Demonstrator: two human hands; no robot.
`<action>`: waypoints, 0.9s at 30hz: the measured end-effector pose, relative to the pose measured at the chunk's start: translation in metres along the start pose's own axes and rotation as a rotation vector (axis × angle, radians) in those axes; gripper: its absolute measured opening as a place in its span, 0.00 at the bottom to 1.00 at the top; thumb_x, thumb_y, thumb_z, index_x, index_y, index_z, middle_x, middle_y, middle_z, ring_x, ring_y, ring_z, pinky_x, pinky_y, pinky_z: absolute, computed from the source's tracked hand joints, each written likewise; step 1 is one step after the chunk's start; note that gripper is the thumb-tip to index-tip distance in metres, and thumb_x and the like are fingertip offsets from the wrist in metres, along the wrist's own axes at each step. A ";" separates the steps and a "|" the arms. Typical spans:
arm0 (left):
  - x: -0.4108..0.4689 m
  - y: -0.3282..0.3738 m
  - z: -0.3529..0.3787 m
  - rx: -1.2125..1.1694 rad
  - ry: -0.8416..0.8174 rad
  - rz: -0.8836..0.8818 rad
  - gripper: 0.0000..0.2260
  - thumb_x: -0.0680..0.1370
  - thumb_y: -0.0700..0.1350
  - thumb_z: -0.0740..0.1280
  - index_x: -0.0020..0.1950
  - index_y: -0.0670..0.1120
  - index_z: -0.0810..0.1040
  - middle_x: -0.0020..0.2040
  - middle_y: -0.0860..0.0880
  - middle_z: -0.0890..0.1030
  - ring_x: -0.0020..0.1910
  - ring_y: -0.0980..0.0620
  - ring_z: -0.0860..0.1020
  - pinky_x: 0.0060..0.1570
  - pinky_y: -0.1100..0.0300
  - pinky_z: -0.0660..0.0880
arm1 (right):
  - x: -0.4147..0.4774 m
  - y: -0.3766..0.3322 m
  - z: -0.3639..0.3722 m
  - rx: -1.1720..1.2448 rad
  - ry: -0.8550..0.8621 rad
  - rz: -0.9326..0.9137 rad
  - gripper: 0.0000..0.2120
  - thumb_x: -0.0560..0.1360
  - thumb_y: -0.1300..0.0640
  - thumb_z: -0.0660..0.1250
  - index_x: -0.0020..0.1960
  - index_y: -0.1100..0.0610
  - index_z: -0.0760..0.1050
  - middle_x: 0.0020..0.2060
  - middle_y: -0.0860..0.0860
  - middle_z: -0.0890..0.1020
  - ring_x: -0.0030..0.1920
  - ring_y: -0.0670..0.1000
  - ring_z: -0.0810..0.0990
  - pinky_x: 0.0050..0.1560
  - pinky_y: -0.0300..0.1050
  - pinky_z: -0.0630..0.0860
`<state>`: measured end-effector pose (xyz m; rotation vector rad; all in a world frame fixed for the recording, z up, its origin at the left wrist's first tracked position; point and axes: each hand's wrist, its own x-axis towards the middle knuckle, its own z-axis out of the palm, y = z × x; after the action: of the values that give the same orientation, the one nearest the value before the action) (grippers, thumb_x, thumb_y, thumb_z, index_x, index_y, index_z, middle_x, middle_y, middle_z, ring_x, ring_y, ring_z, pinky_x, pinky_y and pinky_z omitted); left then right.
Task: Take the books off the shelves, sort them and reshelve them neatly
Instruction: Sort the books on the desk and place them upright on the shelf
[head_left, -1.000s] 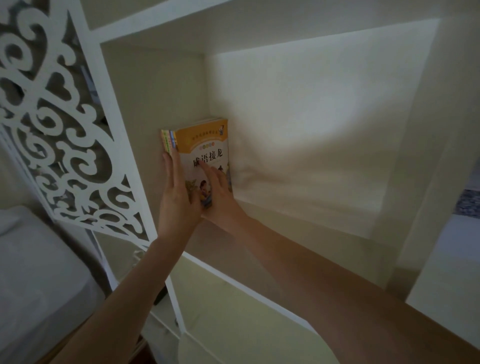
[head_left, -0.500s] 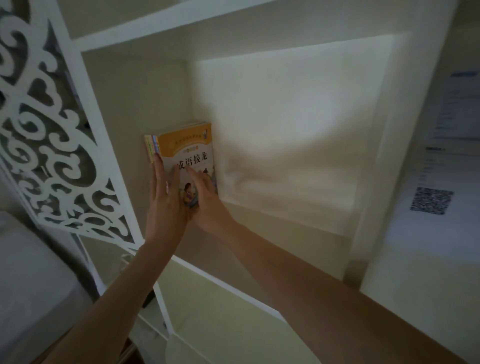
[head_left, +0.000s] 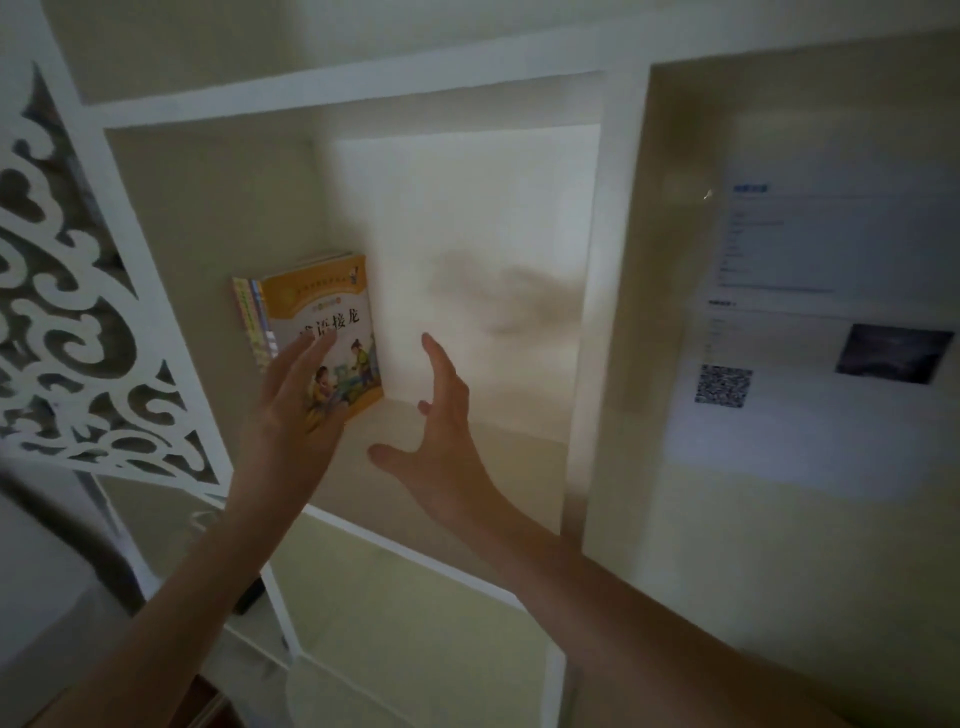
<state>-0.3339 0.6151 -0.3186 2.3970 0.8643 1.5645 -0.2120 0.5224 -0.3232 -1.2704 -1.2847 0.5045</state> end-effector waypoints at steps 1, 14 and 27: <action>-0.005 0.011 -0.004 -0.047 -0.008 0.009 0.25 0.74 0.34 0.69 0.70 0.45 0.70 0.67 0.44 0.70 0.61 0.48 0.75 0.56 0.58 0.75 | -0.011 -0.008 -0.006 0.009 -0.029 -0.008 0.48 0.71 0.66 0.71 0.75 0.38 0.45 0.72 0.41 0.50 0.72 0.50 0.60 0.60 0.34 0.67; -0.116 0.195 -0.015 -0.535 -0.189 0.145 0.12 0.75 0.34 0.65 0.55 0.47 0.75 0.51 0.49 0.78 0.46 0.54 0.79 0.44 0.66 0.75 | -0.206 -0.075 -0.154 -0.253 -0.044 0.078 0.42 0.70 0.58 0.75 0.73 0.37 0.54 0.68 0.41 0.67 0.60 0.41 0.76 0.60 0.40 0.75; -0.280 0.288 0.175 -0.526 -1.270 0.010 0.27 0.78 0.50 0.64 0.73 0.60 0.55 0.71 0.51 0.64 0.68 0.54 0.67 0.66 0.63 0.66 | -0.429 0.032 -0.301 -0.322 0.445 0.556 0.44 0.70 0.56 0.75 0.75 0.39 0.51 0.73 0.42 0.58 0.68 0.46 0.67 0.48 0.24 0.72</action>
<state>-0.1512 0.2582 -0.4962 2.2732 0.1207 0.0128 -0.0599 0.0414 -0.4678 -1.9032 -0.6427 0.3727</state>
